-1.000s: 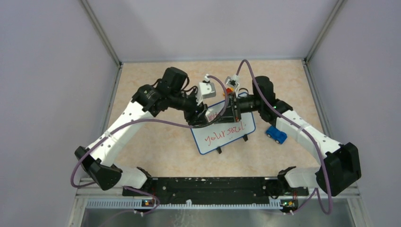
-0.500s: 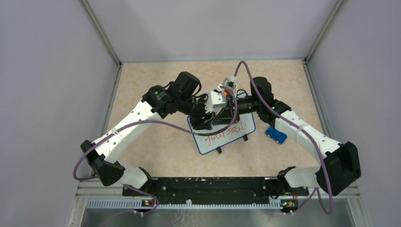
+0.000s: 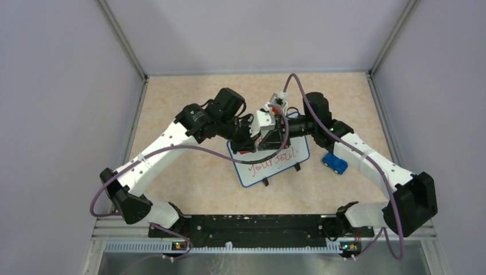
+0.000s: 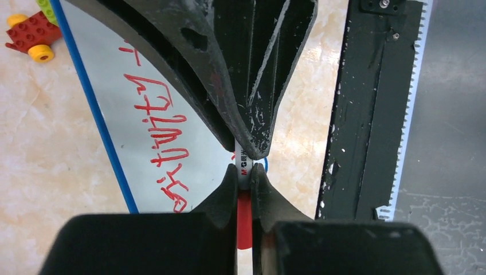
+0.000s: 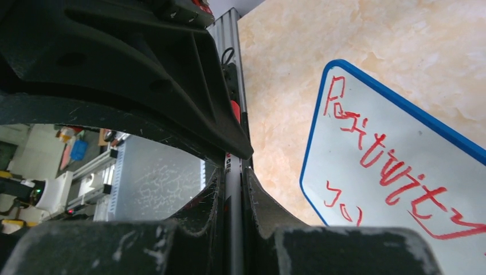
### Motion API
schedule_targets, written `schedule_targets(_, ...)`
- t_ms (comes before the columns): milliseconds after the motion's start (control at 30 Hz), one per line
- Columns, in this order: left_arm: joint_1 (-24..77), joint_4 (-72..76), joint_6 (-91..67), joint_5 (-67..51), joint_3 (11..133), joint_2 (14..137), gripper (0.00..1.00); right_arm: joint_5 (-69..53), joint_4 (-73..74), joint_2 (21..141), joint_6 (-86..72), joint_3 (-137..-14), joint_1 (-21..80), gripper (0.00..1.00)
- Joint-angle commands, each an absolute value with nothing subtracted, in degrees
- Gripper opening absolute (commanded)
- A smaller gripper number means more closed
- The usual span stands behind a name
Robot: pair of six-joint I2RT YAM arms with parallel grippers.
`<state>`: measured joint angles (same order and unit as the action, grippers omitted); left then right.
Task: Write a sentence on the whiteboard
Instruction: Pass from the right arm to the left, then put down the whiteboard marker at the center of the board.
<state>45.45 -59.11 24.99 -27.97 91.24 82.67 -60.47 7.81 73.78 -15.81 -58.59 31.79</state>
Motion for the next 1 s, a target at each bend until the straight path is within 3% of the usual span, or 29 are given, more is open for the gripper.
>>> schedule_targets(0, 44.6, -57.0, 23.2, -22.8, 89.7, 80.6, 0.01, -59.4, 11.8, 72.4, -12.4, -64.5, 32.5, 0.06)
schedule_targets(167, 39.1, -55.5, 20.7, -24.7, 89.3, 78.5, 0.0, -57.4, 12.6, 71.9, -13.0, -66.1, 30.4, 0.52)
schedule_targets(233, 33.9, -54.5, 19.3, -27.0, 89.5, 78.0, 0.0, -57.4, 11.9, 71.7, -14.2, -66.7, 28.5, 0.63)
schedule_targets(333, 24.8, -53.0, 17.7, -29.5, 89.7, 78.4, 0.0, -57.8, 11.3, 70.8, -15.5, -67.5, 24.9, 0.72)
schedule_targets(667, -1.8, -48.3, 17.6, -35.5, 84.2, 82.4, 0.0, -53.4, 18.5, 65.4, -8.4, -66.6, 12.1, 0.83)
schedule_targets(967, -10.1, -45.4, 26.5, -27.0, 71.2, 85.5, 0.0, -54.6, 25.4, 62.7, -1.1, -62.4, -4.0, 0.83)
